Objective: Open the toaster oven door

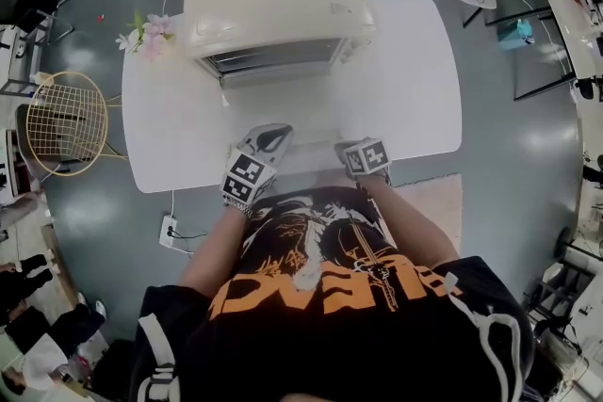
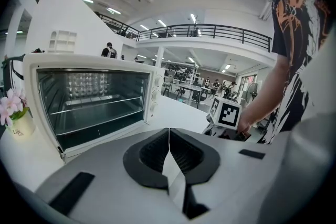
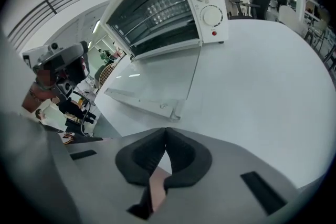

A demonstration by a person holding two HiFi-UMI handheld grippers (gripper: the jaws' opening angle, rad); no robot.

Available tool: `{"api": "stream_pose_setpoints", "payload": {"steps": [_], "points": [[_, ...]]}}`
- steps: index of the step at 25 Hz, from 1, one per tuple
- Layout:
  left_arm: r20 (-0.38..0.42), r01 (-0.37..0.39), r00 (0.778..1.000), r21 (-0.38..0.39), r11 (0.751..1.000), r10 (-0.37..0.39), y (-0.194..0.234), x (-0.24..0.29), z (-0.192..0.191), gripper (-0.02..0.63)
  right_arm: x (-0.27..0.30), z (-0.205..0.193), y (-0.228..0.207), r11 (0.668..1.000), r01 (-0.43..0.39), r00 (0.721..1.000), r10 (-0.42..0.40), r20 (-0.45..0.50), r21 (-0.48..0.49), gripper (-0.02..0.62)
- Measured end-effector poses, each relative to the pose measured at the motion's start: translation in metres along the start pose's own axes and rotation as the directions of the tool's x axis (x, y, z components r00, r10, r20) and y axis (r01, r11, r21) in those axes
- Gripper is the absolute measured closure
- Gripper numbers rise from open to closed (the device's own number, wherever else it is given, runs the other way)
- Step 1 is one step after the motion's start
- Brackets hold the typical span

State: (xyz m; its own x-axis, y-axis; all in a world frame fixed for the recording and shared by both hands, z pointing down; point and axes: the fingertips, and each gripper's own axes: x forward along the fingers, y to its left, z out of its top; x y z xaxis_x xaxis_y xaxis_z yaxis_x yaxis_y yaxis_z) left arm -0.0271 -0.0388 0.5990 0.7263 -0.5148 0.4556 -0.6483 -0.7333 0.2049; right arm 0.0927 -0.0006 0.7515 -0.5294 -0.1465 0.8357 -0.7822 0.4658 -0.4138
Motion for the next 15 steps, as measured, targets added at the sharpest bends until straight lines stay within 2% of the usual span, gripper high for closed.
{"api": "stream_pose_setpoints", "payload": {"steps": [5, 9, 12, 15], "points": [[0.033, -0.014, 0.999, 0.007, 1.0, 0.013, 0.006, -0.004, 0.013, 0.583, -0.038, 0.034, 0.002, 0.999, 0.038, 0.99, -0.033, 0.138, -0.035, 0.581], [0.087, -0.017, 0.996, 0.018, 1.0, 0.015, 0.006, -0.008, 0.032, 0.583, -0.065, 0.082, 0.021, 0.995, 0.024, 0.963, 0.002, 0.269, -0.093, 0.581], [0.157, -0.029, 0.987, 0.028, 0.999, 0.024, 0.006, -0.018, 0.064, 0.583, -0.093, 0.126, 0.048, 0.985, 0.019, 0.921, 0.05, 0.386, -0.172, 0.581], [0.236, -0.05, 0.971, 0.051, 0.997, 0.036, 0.006, -0.033, 0.101, 0.583, -0.129, 0.168, 0.084, 0.963, 0.005, 0.854, 0.136, 0.503, -0.27, 0.581]]}}
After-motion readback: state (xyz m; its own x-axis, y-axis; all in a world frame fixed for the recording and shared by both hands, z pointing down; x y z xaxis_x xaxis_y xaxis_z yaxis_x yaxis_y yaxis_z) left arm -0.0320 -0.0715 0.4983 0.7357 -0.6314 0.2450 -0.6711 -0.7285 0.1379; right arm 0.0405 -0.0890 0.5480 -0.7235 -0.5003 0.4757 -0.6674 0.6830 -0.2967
